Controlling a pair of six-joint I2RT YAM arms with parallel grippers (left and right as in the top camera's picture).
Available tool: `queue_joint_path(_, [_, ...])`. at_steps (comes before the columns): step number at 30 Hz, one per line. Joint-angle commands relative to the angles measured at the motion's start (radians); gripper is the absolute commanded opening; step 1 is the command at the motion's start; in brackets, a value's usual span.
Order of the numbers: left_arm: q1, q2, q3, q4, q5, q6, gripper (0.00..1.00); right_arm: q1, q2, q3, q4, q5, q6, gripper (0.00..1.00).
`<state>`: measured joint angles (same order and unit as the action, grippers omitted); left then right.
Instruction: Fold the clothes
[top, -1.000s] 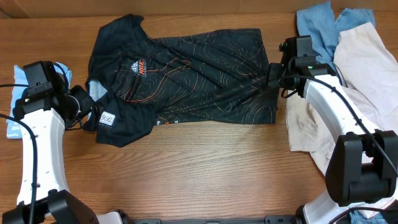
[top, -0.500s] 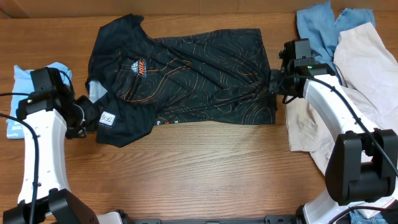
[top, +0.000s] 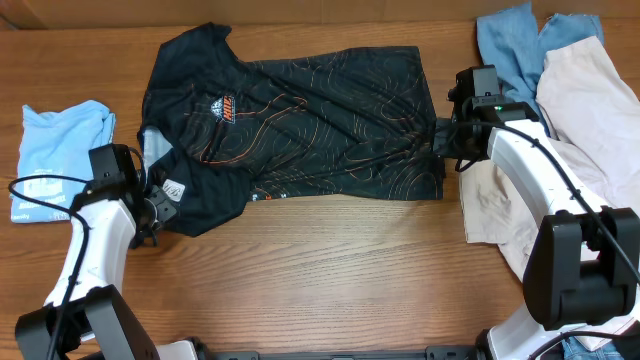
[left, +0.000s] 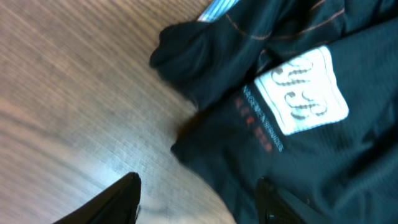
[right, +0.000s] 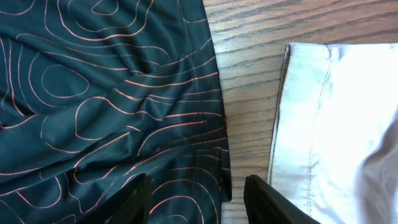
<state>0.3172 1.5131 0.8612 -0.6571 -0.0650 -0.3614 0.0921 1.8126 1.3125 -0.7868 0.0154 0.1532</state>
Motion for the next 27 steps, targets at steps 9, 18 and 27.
queue_joint_path(9, [-0.003, 0.004, -0.104, 0.198, 0.035, 0.105, 0.62, -0.003, 0.015, -0.005, -0.008, 0.009, -0.001, 0.52])
queue_joint_path(18, [-0.003, 0.118, -0.105, 0.218, 0.041, 0.124, 0.53, -0.003, 0.015, -0.005, -0.013, 0.009, -0.001, 0.52])
queue_joint_path(27, [-0.003, 0.140, -0.071, 0.165, 0.172, 0.161, 0.04, -0.003, 0.015, -0.005, -0.013, 0.010, -0.001, 0.52])
